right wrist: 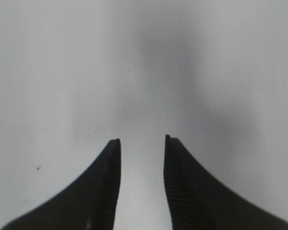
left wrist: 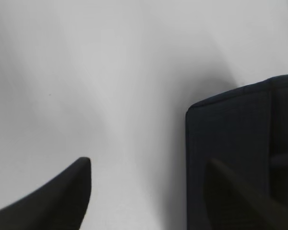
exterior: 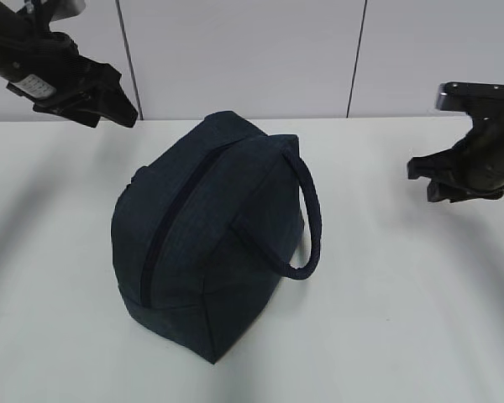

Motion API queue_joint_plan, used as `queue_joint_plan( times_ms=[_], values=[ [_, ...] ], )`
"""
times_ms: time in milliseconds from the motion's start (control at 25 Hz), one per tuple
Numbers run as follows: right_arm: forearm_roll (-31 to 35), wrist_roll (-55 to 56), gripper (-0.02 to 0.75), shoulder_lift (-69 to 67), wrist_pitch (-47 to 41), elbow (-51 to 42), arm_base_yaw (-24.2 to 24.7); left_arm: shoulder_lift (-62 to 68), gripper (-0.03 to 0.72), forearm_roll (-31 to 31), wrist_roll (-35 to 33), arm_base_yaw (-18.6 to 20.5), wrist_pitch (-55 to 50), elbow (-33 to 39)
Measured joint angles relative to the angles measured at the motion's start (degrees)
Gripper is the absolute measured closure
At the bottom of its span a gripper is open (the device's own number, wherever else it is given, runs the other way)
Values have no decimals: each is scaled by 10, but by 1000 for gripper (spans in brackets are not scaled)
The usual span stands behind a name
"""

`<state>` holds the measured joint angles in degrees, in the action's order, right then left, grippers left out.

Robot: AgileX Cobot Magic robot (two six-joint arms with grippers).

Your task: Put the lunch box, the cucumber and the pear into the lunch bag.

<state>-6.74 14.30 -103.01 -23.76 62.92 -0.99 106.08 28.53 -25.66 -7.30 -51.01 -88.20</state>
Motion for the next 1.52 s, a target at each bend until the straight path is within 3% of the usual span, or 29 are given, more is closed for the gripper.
queue_joint_plan(
  times_ms=[160,280,600,1240,1520],
  values=[
    [112,-157,486,0,-12,0,-24,0,251,-22,0,0,-15,0],
    [136,-199,486,12,-12,0,-40,0,251,-53,7,0,-30,0],
    [117,-213,488,104,-43,0,-47,-2,251,-122,60,0,-62,0],
    [67,-213,489,299,-158,0,-47,-155,251,-135,97,0,-121,0],
    [67,-200,489,363,-167,0,-47,-262,251,-254,174,0,-152,0]
  ],
)
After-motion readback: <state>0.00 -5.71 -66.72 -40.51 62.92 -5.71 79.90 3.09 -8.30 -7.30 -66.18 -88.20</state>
